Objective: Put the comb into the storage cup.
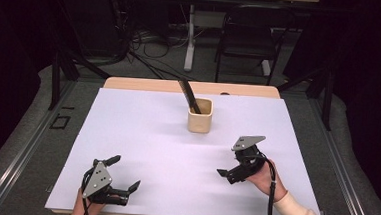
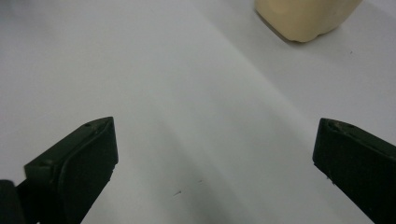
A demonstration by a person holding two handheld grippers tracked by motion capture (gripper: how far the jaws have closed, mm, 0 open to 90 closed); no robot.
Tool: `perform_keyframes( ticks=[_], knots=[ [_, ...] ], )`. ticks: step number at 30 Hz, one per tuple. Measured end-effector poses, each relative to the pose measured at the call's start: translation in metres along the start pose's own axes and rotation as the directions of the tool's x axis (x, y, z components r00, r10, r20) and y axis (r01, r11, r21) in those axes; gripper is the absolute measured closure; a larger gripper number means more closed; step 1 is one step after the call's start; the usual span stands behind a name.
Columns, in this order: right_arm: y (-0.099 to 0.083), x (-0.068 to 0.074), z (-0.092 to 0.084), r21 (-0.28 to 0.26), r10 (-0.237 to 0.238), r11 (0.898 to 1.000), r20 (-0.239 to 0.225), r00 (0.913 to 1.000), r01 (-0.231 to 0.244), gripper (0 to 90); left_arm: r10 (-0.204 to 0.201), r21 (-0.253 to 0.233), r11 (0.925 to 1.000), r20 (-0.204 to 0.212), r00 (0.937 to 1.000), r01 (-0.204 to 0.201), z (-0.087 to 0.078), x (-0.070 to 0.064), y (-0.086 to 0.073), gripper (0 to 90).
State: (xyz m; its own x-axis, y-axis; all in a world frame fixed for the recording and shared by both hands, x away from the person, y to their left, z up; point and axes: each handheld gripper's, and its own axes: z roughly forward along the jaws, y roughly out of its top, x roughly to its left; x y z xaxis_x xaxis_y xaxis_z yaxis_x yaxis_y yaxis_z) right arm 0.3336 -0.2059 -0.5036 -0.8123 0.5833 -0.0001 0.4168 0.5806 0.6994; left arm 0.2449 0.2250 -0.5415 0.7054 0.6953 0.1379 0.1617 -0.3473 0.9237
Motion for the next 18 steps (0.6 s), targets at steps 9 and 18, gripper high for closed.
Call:
perform_keyframes(
  ticks=[9, 18],
  knots=[
    [-0.014, 0.005, -0.005, -0.04, 0.003, 0.999, 0.005, 1.0, -0.003, 0.0, 0.0, -0.001, 1.0, -0.001, 1.0, 0.0, 0.0, 0.0, 0.0, 0.2],
    [-0.031, 0.011, -0.008, -0.076, 0.001, 0.997, 0.024, 0.9997, 0.001, 0.0, 0.001, -0.001, 1.0, 0.002, 1.0, -0.001, 0.0, 0.0, 0.0, 0.2]
  ],
)
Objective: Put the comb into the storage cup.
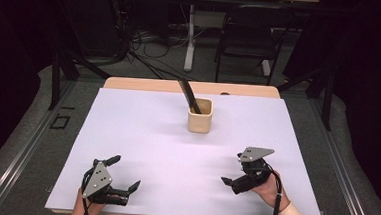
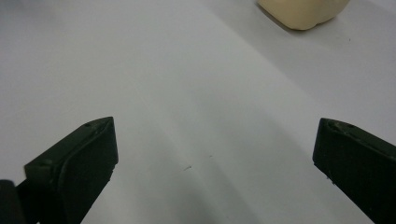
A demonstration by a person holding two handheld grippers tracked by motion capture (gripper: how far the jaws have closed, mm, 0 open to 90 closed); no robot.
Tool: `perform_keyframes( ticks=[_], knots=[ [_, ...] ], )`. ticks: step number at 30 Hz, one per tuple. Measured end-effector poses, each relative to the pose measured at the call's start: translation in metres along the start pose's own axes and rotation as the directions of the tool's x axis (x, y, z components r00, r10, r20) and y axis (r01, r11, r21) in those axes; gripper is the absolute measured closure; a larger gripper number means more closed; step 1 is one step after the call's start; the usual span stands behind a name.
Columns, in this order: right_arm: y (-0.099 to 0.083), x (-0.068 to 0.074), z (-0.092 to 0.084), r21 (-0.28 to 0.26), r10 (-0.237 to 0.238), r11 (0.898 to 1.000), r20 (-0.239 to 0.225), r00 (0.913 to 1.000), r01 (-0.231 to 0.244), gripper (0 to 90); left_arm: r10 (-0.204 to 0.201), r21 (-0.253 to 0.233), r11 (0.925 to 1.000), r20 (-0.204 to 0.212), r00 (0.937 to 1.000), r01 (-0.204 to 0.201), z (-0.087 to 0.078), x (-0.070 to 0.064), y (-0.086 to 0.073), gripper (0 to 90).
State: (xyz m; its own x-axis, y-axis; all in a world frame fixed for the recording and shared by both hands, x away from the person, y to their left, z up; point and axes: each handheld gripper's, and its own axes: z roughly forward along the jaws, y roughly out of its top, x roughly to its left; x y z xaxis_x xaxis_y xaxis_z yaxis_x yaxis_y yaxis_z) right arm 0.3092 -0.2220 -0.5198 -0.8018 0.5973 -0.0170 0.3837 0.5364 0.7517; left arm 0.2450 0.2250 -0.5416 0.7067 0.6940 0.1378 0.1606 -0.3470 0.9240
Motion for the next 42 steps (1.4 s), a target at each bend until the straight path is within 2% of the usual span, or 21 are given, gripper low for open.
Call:
perform_keyframes(
  ticks=[11, 20, 27, 42],
  knots=[
    [-0.015, 0.008, -0.006, -0.018, -0.004, 1.0, 0.016, 0.9999, 0.004, 0.0, -0.001, -0.001, 1.0, -0.002, 1.0, 0.001, 0.0, 0.0, 0.0, 0.2],
    [-0.026, 0.013, -0.012, -0.026, -0.024, 0.999, 0.04, 0.9989, 0.025, 0.0, -0.001, 0.001, 1.0, -0.002, 1.0, 0.001, 0.0, 0.0, 0.0, 0.2],
    [-0.032, 0.016, -0.018, -0.045, -0.016, 0.999, 0.047, 0.9988, 0.018, 0.0, -0.001, 0.0, 1.0, -0.001, 1.0, 0.001, 0.0, 0.0, 0.0, 0.2],
    [-0.037, 0.022, -0.026, -0.065, -0.022, 0.997, 0.07, 0.9973, 0.027, 0.0, -0.003, 0.005, 1.0, -0.005, 1.0, 0.003, 0.001, 0.001, 0.0, 0.3]
  ],
)
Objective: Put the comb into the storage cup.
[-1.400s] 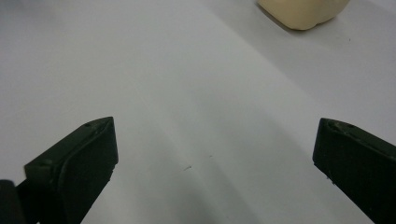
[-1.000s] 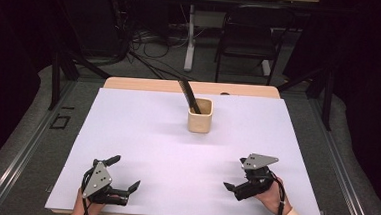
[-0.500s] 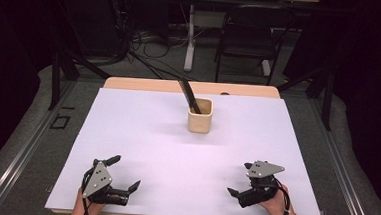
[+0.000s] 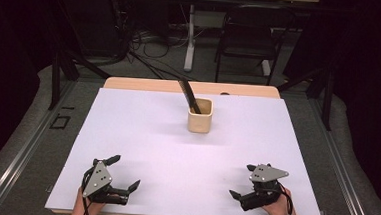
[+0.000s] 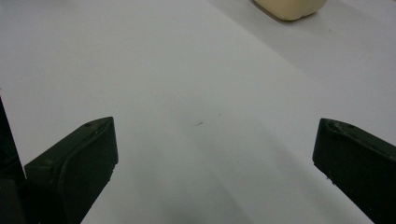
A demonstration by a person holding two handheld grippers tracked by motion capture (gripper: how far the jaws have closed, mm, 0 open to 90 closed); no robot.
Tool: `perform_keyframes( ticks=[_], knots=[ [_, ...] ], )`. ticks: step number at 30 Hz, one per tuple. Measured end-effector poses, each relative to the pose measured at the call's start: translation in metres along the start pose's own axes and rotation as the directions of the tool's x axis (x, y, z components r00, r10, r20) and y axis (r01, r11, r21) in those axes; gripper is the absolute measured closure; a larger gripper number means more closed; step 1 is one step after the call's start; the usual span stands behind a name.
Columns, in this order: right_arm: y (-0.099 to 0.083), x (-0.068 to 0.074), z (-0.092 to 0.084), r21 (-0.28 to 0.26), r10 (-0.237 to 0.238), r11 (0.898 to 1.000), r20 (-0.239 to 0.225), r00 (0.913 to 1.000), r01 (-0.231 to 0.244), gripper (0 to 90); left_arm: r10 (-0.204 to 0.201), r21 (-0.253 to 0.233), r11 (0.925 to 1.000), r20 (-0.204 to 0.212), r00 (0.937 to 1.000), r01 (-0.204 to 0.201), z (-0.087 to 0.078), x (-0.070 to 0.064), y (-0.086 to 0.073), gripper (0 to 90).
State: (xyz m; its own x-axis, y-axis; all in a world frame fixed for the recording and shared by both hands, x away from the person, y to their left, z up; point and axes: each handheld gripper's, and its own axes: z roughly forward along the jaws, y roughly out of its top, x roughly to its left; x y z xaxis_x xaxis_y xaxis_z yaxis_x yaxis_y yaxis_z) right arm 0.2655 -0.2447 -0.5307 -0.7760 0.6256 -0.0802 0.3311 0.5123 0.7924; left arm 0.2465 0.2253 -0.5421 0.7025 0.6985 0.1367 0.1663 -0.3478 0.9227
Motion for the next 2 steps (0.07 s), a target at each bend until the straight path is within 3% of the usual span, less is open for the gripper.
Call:
perform_keyframes(
  ticks=[2],
  knots=[
    [-0.0002, -0.0007, -0.001, 0.001, -0.002, 1.0, -0.003, 1.0, 0.002, 0.0, 0.001, 0.0, 1.0, -0.001, 1.0, -0.001, -0.0001, -0.0001, 0.0001, 0.2]
  ],
)
